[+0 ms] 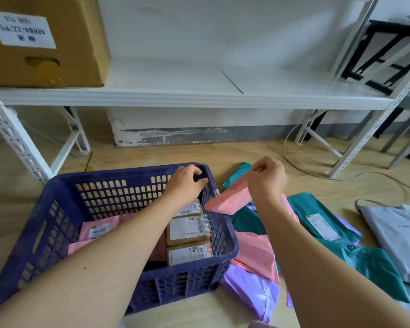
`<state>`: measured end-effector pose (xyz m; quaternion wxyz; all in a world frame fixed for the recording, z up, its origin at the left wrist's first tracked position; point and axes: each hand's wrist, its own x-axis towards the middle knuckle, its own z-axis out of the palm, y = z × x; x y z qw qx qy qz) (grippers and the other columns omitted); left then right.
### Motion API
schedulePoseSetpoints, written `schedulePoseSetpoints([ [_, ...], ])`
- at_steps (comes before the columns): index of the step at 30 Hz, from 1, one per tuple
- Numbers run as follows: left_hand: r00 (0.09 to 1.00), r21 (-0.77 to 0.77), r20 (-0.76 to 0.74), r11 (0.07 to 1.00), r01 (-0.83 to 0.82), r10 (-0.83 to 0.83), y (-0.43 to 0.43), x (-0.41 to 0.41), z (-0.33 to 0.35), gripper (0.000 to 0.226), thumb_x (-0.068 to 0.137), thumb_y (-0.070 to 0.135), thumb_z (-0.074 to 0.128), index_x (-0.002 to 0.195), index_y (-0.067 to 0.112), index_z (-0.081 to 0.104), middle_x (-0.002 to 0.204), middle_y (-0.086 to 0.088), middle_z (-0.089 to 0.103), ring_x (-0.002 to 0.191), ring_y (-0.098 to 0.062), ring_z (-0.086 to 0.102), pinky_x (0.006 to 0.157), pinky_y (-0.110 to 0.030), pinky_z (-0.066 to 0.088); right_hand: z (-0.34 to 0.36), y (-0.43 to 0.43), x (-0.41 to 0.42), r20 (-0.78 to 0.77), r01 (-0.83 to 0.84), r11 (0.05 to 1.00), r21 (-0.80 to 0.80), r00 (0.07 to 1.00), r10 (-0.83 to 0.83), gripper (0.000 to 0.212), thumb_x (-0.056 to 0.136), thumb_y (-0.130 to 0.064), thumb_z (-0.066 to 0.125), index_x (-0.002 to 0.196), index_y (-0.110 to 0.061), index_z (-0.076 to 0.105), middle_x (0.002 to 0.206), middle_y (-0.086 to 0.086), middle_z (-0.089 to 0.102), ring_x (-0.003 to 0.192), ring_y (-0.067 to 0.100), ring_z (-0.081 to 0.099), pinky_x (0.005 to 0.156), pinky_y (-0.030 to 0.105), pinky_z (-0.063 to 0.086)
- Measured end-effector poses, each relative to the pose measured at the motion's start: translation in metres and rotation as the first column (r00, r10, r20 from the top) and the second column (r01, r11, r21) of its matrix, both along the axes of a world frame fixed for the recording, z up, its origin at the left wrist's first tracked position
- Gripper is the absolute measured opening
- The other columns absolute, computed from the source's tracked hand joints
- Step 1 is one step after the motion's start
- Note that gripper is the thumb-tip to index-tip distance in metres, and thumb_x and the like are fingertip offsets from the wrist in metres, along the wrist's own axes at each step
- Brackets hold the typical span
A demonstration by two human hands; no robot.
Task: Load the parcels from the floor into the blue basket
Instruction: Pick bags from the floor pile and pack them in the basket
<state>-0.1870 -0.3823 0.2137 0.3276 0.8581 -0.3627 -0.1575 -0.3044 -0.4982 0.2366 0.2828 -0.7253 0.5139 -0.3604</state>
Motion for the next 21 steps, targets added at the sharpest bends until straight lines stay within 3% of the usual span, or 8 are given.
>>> schedulePoseSetpoints([
  [4, 0.996, 0.093, -0.072, 0.995, -0.043, 0.05, 0.017, 0.016, -0.003, 0.047, 0.094, 0.04, 0.051, 0.132, 0.014, 0.046, 0.139, -0.008, 0.045, 0.118, -0.023, 0.051, 0.081, -0.027, 0.039, 0.02, 0.018, 0.018, 0.126, -0.072, 0.997, 0.033, 0.99, 0.067, 0.026, 0.07, 0.009, 0.046, 0.073, -0.013, 0.059, 0.074, 0.0, 0.055, 0.066, 0.014, 0.045, 0.055, 0.022, 0.03],
  [9, 0.969, 0.209, -0.216, 0.975, -0.07, 0.116, 0.033, 0.035, -0.01, 0.054, 0.095, 0.044, 0.045, 0.136, 0.009, 0.043, 0.14, -0.008, 0.045, 0.123, -0.026, 0.047, 0.09, -0.03, 0.037, 0.028, 0.039, 0.041, 0.211, -0.15, 0.987, 0.062, 0.968, 0.134, 0.027, 0.069, 0.01, 0.043, 0.072, -0.011, 0.059, 0.063, -0.003, 0.051, 0.059, 0.011, 0.044, 0.046, 0.017, 0.032],
  [11, 0.963, 0.203, -0.252, 0.978, -0.049, 0.1, 0.039, 0.042, -0.015, 0.043, 0.096, 0.045, 0.043, 0.117, 0.01, 0.055, 0.122, -0.008, 0.053, 0.108, -0.021, 0.052, 0.086, -0.031, 0.038, 0.032, 0.044, 0.052, 0.241, -0.168, 0.982, 0.08, 0.96, 0.145, 0.027, 0.07, 0.01, 0.042, 0.064, -0.014, 0.053, 0.057, -0.006, 0.046, 0.053, 0.006, 0.041, 0.044, 0.01, 0.033],
  [13, 0.955, 0.157, -0.281, 0.986, -0.047, 0.09, 0.043, 0.046, -0.017, 0.035, 0.096, 0.046, 0.041, 0.088, 0.015, 0.055, 0.094, -0.003, 0.051, 0.079, -0.013, 0.049, 0.07, -0.028, 0.037, 0.034, 0.049, 0.063, 0.271, -0.191, 0.976, 0.103, 0.95, 0.158, 0.03, 0.072, 0.009, 0.04, 0.057, -0.017, 0.045, 0.054, -0.007, 0.042, 0.05, 0.005, 0.037, 0.041, 0.008, 0.031],
  [14, 0.942, 0.119, -0.321, 0.991, -0.064, 0.099, 0.044, 0.048, -0.017, 0.039, 0.097, 0.047, 0.039, 0.086, 0.014, 0.056, 0.094, -0.002, 0.053, 0.077, -0.013, 0.05, 0.069, -0.029, 0.037, 0.034, 0.053, 0.068, 0.282, -0.212, 0.971, 0.114, 0.944, 0.173, 0.031, 0.072, 0.009, 0.039, 0.056, -0.017, 0.042, 0.054, -0.006, 0.04, 0.049, 0.006, 0.035, 0.04, 0.008, 0.03],
  [16, 0.892, 0.06, -0.431, 0.99, -0.124, 0.138, 0.045, 0.054, -0.017, 0.058, 0.097, 0.053, 0.031, 0.111, 0.005, 0.061, 0.118, -0.01, 0.059, 0.102, -0.023, 0.057, 0.088, -0.031, 0.043, 0.029, 0.059, 0.08, 0.299, -0.267, 0.953, 0.144, 0.93, 0.215, 0.032, 0.073, 0.01, 0.036, 0.056, -0.017, 0.041, 0.053, -0.006, 0.038, 0.048, 0.008, 0.032, 0.037, 0.011, 0.027],
  [18, 0.792, 0.039, -0.576, 0.975, -0.221, 0.202, 0.047, 0.061, -0.018, 0.073, 0.093, 0.064, 0.025, 0.132, 0.008, 0.051, 0.134, -0.012, 0.052, 0.121, -0.029, 0.051, 0.106, -0.04, 0.037, 0.02, 0.063, 0.09, 0.337, -0.341, 0.918, 0.202, 0.904, 0.262, 0.035, 0.076, 0.009, 0.034, 0.056, -0.018, 0.04, 0.051, -0.006, 0.036, 0.047, 0.008, 0.031, 0.038, 0.013, 0.025],
  [21, 0.592, 0.028, -0.776, 0.949, -0.313, 0.218, 0.056, 0.072, -0.022, 0.079, 0.085, 0.072, 0.031, 0.133, 0.012, 0.05, 0.132, -0.013, 0.054, 0.121, -0.032, 0.052, 0.106, -0.046, 0.039, 0.004, 0.066, 0.104, 0.422, -0.442, 0.84, 0.315, 0.858, 0.293, 0.039, 0.082, 0.009, 0.035, 0.055, -0.019, 0.04, 0.045, -0.009, 0.033, 0.041, 0.005, 0.027, 0.04, 0.016, 0.023],
])
